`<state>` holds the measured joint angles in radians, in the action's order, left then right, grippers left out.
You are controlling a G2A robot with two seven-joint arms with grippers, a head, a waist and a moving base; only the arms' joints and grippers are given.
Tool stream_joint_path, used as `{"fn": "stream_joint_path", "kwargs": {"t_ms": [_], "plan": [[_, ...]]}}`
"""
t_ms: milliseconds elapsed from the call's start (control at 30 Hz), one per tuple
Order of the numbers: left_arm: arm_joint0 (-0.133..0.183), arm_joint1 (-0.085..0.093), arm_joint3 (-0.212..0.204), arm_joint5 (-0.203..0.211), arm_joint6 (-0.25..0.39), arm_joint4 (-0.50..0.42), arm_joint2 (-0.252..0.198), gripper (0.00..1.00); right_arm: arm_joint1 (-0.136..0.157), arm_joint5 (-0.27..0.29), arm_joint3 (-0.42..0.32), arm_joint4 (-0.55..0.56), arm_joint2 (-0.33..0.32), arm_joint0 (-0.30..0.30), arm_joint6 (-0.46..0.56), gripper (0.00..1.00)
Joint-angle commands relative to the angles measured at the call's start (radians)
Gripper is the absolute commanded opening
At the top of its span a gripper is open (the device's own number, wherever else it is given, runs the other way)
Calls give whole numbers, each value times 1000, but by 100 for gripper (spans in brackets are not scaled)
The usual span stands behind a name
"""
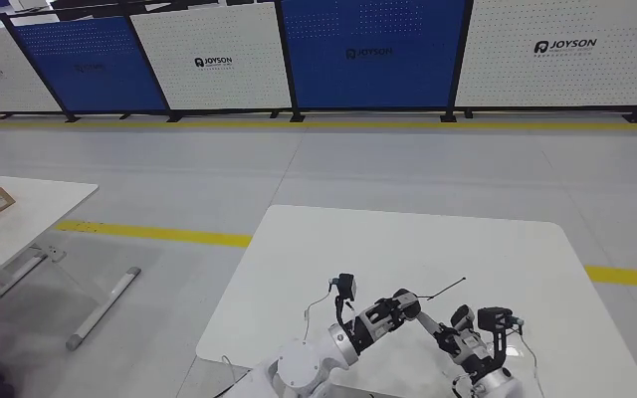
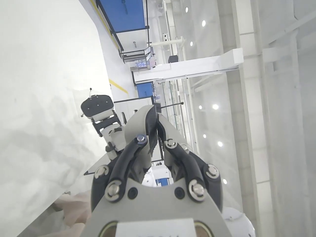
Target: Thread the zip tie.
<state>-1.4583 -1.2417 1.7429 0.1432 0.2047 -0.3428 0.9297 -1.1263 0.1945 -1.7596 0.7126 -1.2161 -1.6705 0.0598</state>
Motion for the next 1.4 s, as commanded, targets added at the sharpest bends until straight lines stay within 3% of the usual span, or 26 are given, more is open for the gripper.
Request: {"fn": "stream_joint_path", "kwargs": {"t_ms": [0, 167, 300, 333, 367, 533, 733, 1367], "plan": [[0, 0, 0, 0, -1, 2, 0, 0, 0, 0, 0, -2, 0, 0, 0, 100], [2, -1, -1, -9, -4, 4, -6, 0, -3, -12, 0, 35, 1, -2, -51, 100], [12, -5, -8, -19, -16, 9, -16, 0, -6, 11, 0, 44, 5, -8, -88, 100], [14, -6, -9, -20, -22, 12, -18, 0, -6, 17, 0, 43, 3, -9, -90, 84], [15, -6, -10, -21, -24, 13, -19, 0, -6, 21, 0, 45, 2, -10, -88, 45], [19, -9, -13, -27, -39, 33, -28, 0, -5, 62, -1, 31, -2, -11, -54, 13], [21, -11, -20, -20, -35, 54, -43, 0, -4, 104, -3, -2, -17, -14, -39, 11], [25, -14, -34, -27, -27, 64, -49, 0, -7, 145, -18, 15, -21, -22, -35, 15]]}}
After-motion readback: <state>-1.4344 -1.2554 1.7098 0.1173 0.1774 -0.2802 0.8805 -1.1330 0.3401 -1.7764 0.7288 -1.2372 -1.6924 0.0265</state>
